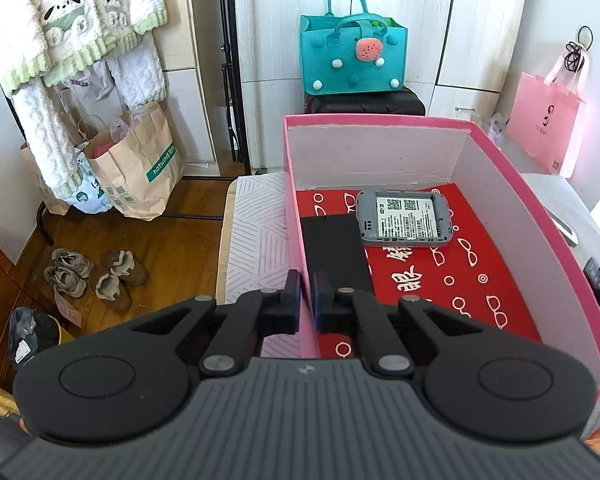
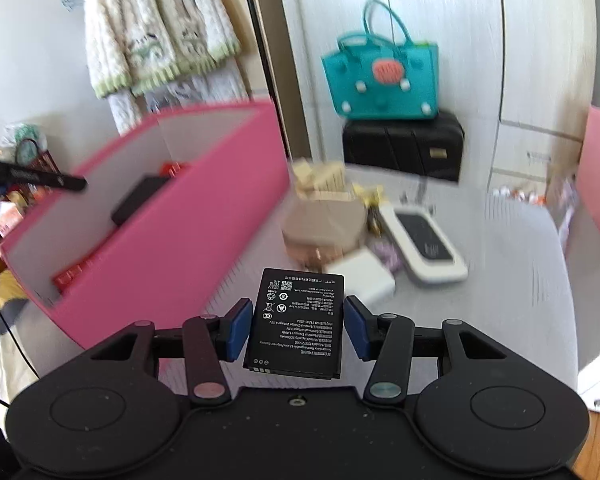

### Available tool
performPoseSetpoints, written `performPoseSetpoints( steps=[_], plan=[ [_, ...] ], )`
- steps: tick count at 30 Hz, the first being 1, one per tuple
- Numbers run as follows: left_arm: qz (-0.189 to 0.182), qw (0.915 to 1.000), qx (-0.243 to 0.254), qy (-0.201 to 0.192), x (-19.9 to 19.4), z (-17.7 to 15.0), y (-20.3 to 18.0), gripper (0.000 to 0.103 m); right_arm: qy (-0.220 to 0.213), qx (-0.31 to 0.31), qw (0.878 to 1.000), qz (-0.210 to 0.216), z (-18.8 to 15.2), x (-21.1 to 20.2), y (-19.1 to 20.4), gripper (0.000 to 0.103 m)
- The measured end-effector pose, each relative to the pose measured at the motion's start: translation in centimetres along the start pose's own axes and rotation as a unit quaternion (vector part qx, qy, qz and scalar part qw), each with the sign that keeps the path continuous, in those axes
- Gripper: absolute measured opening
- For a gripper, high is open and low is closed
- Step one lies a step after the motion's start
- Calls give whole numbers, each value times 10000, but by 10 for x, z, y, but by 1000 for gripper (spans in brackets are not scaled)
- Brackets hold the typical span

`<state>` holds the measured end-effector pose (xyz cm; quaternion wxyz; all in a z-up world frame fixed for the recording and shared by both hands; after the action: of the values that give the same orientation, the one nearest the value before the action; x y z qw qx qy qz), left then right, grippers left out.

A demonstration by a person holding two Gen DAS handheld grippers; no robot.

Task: Organize rigid objects
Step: 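Carry the black battery with the right gripper into the pink box, then open the right gripper to release the battery beside the grey router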

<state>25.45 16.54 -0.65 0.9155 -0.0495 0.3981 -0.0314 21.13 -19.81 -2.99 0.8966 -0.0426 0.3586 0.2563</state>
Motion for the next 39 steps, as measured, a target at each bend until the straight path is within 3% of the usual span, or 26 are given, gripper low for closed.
performPoseSetpoints(
  steps=[10,14,18,24,27,29,31,34,35,37,39],
  plan=[
    [-90,9999,-46,50,0,0,3,6,-837,-703,9917,673,84,-27,43,55],
    [-134,9999,-42,33,-4,1,3,6,-897,-1229,9825,1075,110,-23,78,55],
    [-86,9999,95,21,-4,2,-1,6,-399,-1771,9721,1489,119,12,112,55],
    [-53,9996,279,93,-7,2,-5,6,503,-2467,9562,1495,117,75,135,55],
    [-92,9995,284,109,-11,1,-5,6,900,-2943,9406,1435,115,104,145,55],
    [-108,9995,290,103,-13,-1,-4,6,1195,-3302,9248,1463,112,122,151,55],
    [-77,9995,296,92,-12,-1,-5,6,1518,-3781,9007,1511,105,136,159,55],
    [-63,9996,249,88,-11,0,-7,6,1758,-4435,8671,1430,97,153,163,55],
    [-68,9996,244,87,-11,0,-6,6,1757,-4582,8614,1310,97,158,163,55],
    [-92,9997,230,89,-12,-1,-5,6,1669,-4686,8607,1083,102,164,160,52],
    [-124,9996,240,78,-14,-2,-5,6,1484,-4499,8743,1056,112,160,155,52]
  ],
)
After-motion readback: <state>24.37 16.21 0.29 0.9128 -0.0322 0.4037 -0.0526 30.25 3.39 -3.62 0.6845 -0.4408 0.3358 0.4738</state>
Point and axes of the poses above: each gripper's, at about its wrist camera, not at the fingertips, and x roughly the way its jaws point, y to its left, z to its top, the point moved 6 cm from there along x, roughly the way its jaws point, and after that the axes turned 7 degrees about -x, right-handed, at the moved point
